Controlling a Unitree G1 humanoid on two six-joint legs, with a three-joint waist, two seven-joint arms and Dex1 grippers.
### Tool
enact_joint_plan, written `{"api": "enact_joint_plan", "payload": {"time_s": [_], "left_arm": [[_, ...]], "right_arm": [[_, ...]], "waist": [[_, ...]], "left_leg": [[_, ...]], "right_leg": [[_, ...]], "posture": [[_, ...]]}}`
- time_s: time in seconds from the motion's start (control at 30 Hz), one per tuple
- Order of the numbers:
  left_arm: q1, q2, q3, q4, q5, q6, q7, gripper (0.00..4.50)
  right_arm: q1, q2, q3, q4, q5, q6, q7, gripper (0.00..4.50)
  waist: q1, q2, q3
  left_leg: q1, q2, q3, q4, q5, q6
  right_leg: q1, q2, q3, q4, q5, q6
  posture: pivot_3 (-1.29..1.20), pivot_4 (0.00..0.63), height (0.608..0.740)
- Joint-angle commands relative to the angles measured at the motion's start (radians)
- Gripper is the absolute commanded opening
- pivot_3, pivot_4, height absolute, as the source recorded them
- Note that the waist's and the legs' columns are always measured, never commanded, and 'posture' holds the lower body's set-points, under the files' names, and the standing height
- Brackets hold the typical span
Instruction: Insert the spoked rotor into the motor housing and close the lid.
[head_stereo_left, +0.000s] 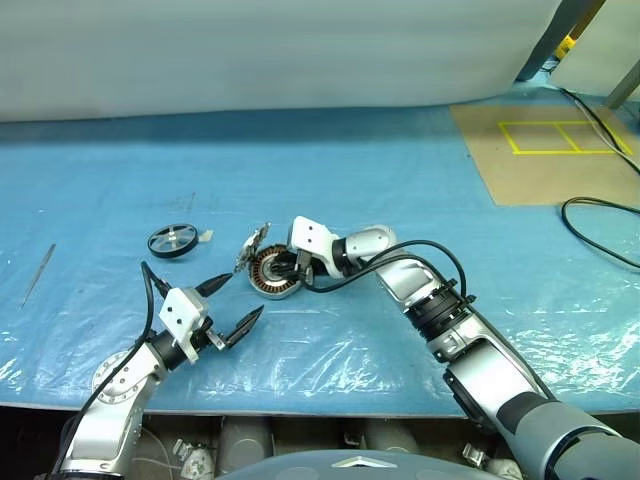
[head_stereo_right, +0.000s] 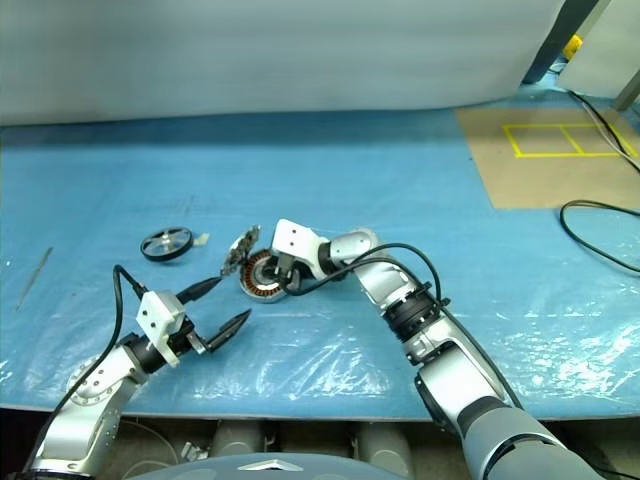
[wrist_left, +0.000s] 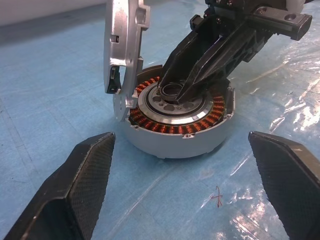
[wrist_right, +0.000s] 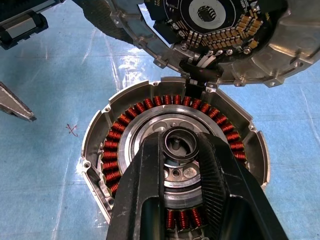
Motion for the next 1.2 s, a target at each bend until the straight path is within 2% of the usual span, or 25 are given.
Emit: {"api": "enact_joint_plan", "payload": {"time_s": [0.03, 0.67, 1.0, 1.2], "left_arm": [[-0.005, 0.003, 0.003, -0.010, -0.002, -0.011, 0.002, 4.50], [-0.005, 0.011, 0.000, -0.054, -0.004, 0.032, 0.019, 4.50], [-0.019, 0.010, -0.004, -0.048, 0.001, 0.039, 0.018, 4.50], [-0.026, 0.012, -0.006, -0.061, -0.001, 0.055, 0.020, 4.50]], "right_arm": [[0.014, 0.007, 0.027, -0.027, -0.005, 0.000, 0.021, 0.61], [0.014, 0.019, 0.026, -0.021, -0.008, 0.007, 0.015, 0.61], [-0.044, 0.034, -0.075, -0.039, 0.075, 0.075, 0.013, 0.61], [-0.029, 0.030, -0.064, -0.062, 0.070, 0.078, 0.023, 0.61]], "waist": [[0.000, 0.000, 0.000], [0.000, 0.000, 0.000], [0.001, 0.000, 0.000], [0.000, 0.000, 0.000]], "left_leg": [[0.000, 0.000, 0.000, 0.000, 0.000, 0.000], [0.000, 0.000, 0.000, 0.000, 0.000, 0.000], [0.000, 0.000, 0.000, 0.001, 0.000, 0.000], [0.000, 0.000, 0.000, 0.000, 0.000, 0.000]], "right_leg": [[0.000, 0.000, 0.000, 0.000, 0.000, 0.000], [0.000, 0.000, 0.000, 0.001, 0.000, 0.000], [0.000, 0.000, 0.000, 0.001, 0.000, 0.000], [0.000, 0.000, 0.000, 0.001, 0.000, 0.000]], "posture": [[0.00, 0.150, 0.740], [0.00, 0.150, 0.740], [0.00, 0.150, 0.740], [0.00, 0.150, 0.740]]}}
